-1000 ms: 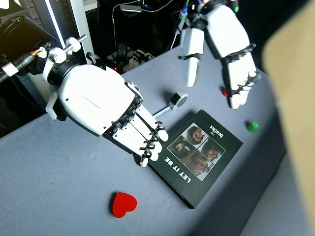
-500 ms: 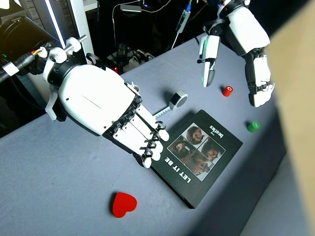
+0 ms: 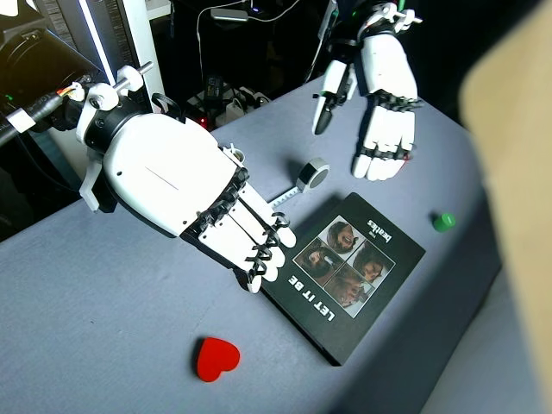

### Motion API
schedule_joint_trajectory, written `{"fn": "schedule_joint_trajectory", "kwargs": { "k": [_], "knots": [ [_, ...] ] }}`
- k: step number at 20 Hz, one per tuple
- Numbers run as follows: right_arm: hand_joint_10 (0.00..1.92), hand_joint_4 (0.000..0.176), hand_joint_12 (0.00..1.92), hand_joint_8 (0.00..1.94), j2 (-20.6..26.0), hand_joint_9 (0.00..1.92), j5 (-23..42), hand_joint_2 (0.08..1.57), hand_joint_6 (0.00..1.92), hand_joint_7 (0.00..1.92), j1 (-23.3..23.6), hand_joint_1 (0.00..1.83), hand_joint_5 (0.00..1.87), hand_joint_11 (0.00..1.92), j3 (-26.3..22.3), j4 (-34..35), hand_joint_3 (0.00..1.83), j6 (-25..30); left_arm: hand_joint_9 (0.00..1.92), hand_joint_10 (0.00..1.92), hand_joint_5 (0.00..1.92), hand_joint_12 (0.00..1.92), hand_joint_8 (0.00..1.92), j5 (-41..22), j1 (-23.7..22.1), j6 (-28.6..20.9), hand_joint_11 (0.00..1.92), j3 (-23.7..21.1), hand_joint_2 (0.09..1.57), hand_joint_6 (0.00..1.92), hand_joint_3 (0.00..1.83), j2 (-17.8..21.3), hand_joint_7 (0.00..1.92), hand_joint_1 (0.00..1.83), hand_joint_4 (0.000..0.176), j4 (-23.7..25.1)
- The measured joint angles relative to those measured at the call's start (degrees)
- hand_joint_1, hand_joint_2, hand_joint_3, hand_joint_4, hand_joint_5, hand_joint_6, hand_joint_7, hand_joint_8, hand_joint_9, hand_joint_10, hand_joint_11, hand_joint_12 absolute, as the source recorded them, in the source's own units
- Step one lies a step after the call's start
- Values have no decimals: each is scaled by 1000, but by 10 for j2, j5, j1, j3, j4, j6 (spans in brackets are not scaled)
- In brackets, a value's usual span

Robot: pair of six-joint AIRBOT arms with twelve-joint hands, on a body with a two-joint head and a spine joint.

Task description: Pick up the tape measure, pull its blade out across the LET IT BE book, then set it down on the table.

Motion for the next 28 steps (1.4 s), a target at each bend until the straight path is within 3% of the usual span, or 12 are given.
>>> {"fn": "schedule_joint_trajectory", "kwargs": {
  "k": [4, 6, 9, 15, 17, 28],
  "knots": [
    [5, 29, 926, 0, 0, 292, 1, 1233, 0, 309, 0, 128, 239, 0, 0, 0, 2, 0, 466, 2, 537, 577, 7, -102, 99, -66, 253, 32, 1011, 3, 2, -43, 506, 894, 0, 30],
    [4, 28, 881, 1, 0, 295, 2, 1235, 0, 313, 0, 128, 237, 0, 0, 0, 1, 0, 467, 2, 535, 578, 5, -128, 115, -83, 263, 50, 1027, 2, 7, -59, 507, 888, 0, 45],
    [5, 24, 984, 1, 0, 348, 2, 1243, 0, 377, 0, 116, 275, 0, 0, 0, 2, 0, 469, 2, 539, 574, 5, -150, 127, -106, 267, 75, 1030, 2, 6, -80, 512, 888, 0, 54],
    [2, 22, 899, 0, 0, 316, 3, 1236, 4, 344, 0, 137, 276, 0, 0, 0, 0, 0, 470, 1, 542, 568, 0, -181, 162, -118, 276, 111, 1035, 2, 5, -124, 501, 890, 0, 50],
    [6, 21, 970, 3, 0, 345, 3, 1236, 1, 363, 0, 137, 273, 0, 0, 0, 0, 0, 472, 2, 540, 570, 2, -186, 163, -118, 287, 133, 1038, 1, 4, -140, 502, 890, 0, 53],
    [0, 19, 980, 0, 0, 331, 3, 1200, 0, 378, 0, 216, 298, 0, 0, 0, 0, 0, 461, 0, 520, 549, 0, -194, 179, -118, 260, 174, 1043, 0, 3, -176, 498, 923, 0, 49]
  ]
}}
